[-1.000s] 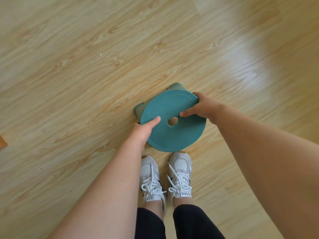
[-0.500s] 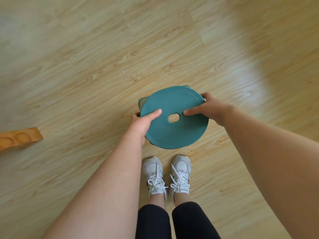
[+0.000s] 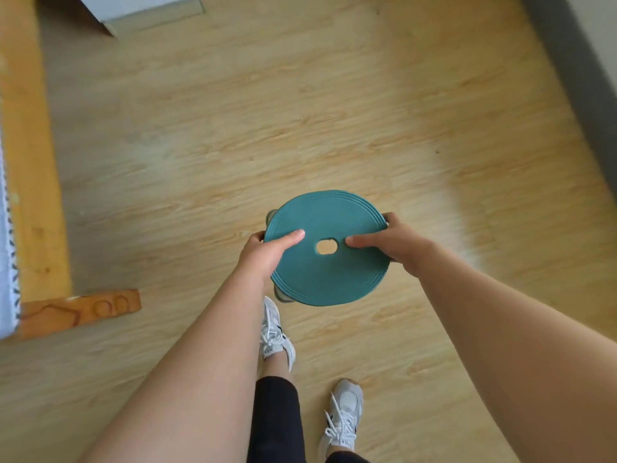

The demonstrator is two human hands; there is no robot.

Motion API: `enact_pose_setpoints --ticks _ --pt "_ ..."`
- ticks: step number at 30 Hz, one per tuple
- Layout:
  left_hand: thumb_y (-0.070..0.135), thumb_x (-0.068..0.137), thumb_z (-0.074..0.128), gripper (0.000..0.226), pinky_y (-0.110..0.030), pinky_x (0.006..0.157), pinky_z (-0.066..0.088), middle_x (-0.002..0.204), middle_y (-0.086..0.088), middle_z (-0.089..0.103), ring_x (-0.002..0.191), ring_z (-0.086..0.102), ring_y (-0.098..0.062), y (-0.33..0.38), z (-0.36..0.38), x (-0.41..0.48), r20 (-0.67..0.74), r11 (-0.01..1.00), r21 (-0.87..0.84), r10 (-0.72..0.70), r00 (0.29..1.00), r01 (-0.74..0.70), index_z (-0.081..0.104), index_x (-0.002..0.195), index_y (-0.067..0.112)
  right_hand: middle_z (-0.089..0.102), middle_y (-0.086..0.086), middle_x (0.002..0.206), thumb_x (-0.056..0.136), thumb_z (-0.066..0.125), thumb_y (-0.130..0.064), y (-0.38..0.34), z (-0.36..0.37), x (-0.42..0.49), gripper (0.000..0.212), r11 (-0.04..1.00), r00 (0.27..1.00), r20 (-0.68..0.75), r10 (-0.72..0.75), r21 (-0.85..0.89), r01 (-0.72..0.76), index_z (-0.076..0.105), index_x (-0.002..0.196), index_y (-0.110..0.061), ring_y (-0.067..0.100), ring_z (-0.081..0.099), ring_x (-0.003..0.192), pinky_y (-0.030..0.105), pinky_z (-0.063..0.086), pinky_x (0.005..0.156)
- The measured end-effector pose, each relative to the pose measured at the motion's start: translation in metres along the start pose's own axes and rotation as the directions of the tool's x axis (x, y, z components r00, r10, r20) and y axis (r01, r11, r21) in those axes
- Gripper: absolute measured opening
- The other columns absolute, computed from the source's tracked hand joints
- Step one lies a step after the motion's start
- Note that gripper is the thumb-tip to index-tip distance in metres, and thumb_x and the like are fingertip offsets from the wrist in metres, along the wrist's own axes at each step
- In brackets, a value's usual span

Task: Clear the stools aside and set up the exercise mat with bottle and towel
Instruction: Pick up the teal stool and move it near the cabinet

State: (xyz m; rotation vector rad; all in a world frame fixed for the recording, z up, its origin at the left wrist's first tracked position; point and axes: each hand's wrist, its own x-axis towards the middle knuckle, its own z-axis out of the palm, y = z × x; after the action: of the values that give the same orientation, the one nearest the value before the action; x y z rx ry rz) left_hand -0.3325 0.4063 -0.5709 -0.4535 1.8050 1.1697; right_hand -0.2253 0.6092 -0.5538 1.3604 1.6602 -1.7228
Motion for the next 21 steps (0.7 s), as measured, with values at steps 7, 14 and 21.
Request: enact_pose_setpoints --ticks 7,14,21 --pt "0.045 0.058 0.086 0.065 -0.032 0.079 0.055 0.104 0.0 0.072 0.09 0.07 -0.02 0.1 -0.085 0.034 -0.065 0.998 -0.056 0.02 0.998 -0.023 0.063 0.113 0.018 0.058 0.007 0.124 0.065 0.09 -0.019 -0.13 0.058 0.032 0.091 0.999 1.0 0.026 -0.017 -0.047 0.018 0.037 0.139 -0.012 0.025 0.06 0.109 0.044 0.052 0.095" --pt "0.048 0.056 0.086 0.071 -0.026 0.06 0.047 0.104 0.0 0.069 0.087 0.067 -0.017 0.189 -0.159 0.08 -0.127 0.992 -0.125 -0.011 0.992 -0.005 0.059 0.113 0.015 0.06 0.005 0.118 0.063 0.09 -0.019 -0.244 0.115 0.082 0.089 0.997 0.997 0.072 -0.032 -0.064 0.037 0.039 0.135 -0.013 0.022 0.062 0.102 0.038 0.054 0.084" --pt "0.041 0.063 0.085 0.055 -0.025 0.058 0.045 0.1 0.002 0.068 0.081 0.064 -0.012 0.266 -0.21 0.131 -0.154 0.986 -0.168 -0.03 0.988 0.004 0.059 0.106 0.018 0.064 0.005 0.116 0.065 0.088 -0.017 -0.343 0.156 0.14 0.073 0.996 0.995 0.099 0.003 -0.092 0.006 0.047 0.125 -0.013 0.021 0.064 0.098 0.043 0.055 0.087"
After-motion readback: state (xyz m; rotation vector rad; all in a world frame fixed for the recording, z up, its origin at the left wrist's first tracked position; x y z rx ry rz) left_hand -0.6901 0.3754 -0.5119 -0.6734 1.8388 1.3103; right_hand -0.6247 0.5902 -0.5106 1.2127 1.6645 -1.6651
